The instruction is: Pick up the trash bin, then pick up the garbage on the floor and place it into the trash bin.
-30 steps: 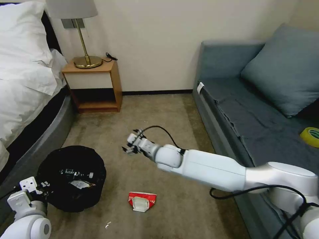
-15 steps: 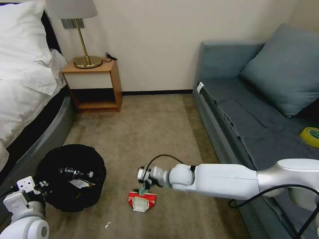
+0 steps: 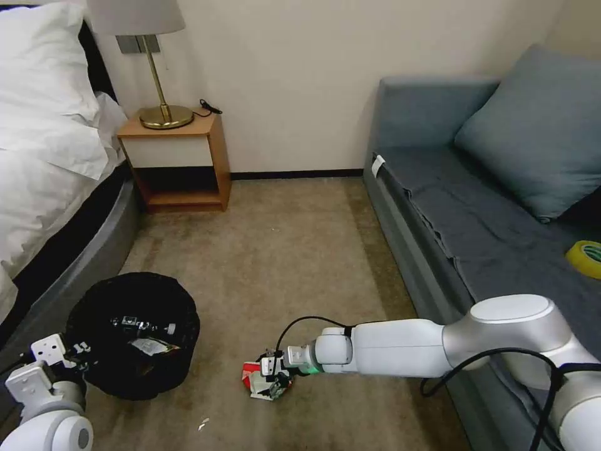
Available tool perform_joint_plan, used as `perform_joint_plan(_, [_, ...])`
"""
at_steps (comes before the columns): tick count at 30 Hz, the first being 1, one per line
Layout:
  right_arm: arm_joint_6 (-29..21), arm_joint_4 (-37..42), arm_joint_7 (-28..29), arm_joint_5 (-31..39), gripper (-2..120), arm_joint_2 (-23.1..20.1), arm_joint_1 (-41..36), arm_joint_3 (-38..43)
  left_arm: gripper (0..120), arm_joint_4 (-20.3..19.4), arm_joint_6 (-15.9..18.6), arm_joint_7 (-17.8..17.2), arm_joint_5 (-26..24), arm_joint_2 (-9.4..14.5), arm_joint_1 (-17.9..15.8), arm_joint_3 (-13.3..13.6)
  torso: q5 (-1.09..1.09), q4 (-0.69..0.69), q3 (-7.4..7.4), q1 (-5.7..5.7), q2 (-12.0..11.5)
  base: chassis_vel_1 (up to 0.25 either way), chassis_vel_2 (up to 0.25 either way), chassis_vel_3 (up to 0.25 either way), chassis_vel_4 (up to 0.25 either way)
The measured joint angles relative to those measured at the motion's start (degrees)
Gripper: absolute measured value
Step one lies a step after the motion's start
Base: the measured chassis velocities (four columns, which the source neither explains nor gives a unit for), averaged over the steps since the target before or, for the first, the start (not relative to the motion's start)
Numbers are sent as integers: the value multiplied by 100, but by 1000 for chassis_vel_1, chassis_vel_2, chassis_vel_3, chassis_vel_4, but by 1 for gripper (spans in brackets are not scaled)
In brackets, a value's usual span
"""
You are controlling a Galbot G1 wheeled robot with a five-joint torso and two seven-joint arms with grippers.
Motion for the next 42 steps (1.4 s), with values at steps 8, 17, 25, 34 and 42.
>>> perform_joint_plan(8, [289,-616,-120,-170,77,197,-190,-14,1,-1,-15,2,11,-23,26,-9,0,0,0,0,0,0,0,0,0])
perform_joint_plan(17, [458,-884,-169,-304,73,277,-315,-1,1,-21,-37,5,36,-57,39,4,0,0,0,0,0,0,0,0,0])
perform_joint_plan(25, [592,-908,-194,-362,66,285,-377,-10,1,28,-83,13,70,-74,40,21,0,0,0,0,0,0,0,0,0])
perform_joint_plan(34, [748,-921,-217,-363,37,292,-390,-7,1,80,-122,19,84,-72,38,21,0,0,0,0,0,0,0,0,0])
perform_joint_plan(42, [833,-891,-239,-370,6,267,-406,1,1,88,-123,23,89,-69,19,32,0,0,0,0,0,0,0,0,0])
